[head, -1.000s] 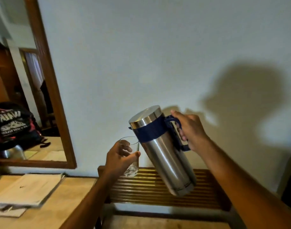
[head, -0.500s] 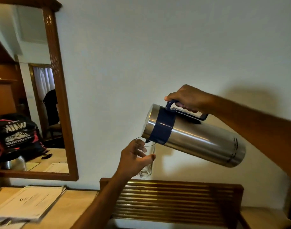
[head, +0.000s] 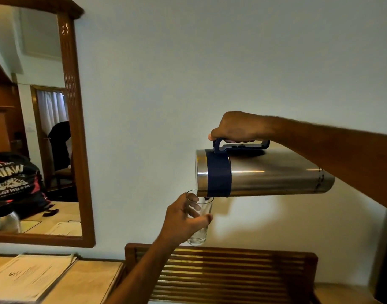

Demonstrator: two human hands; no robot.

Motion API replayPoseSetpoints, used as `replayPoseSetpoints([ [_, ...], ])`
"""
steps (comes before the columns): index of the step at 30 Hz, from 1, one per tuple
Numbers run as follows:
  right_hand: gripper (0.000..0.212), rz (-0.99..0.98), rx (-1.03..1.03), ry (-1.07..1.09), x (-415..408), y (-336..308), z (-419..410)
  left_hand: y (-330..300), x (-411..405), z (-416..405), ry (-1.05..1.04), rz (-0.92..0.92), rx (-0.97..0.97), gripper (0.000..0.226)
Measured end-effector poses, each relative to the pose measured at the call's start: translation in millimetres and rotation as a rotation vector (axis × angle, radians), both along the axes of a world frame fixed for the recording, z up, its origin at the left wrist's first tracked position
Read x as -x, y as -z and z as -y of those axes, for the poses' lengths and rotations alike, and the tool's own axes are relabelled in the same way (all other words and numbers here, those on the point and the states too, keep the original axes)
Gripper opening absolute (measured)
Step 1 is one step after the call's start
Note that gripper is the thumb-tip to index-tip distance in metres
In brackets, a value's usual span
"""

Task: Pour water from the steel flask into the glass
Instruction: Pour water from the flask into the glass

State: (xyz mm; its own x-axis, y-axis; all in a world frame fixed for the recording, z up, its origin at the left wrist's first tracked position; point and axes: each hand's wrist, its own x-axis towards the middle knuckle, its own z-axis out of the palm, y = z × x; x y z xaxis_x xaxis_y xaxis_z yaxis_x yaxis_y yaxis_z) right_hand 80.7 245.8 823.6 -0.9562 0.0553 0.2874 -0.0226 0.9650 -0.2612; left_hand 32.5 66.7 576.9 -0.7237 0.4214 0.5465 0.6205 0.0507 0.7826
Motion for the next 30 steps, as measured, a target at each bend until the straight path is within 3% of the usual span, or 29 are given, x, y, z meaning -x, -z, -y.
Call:
replayPoseSetpoints([
  [30, 0.053, 0.009, -0.030, -0.033, 4, -6, 5, 14, 1, -11, -0.016, 0.016, -0.057, 0.047],
])
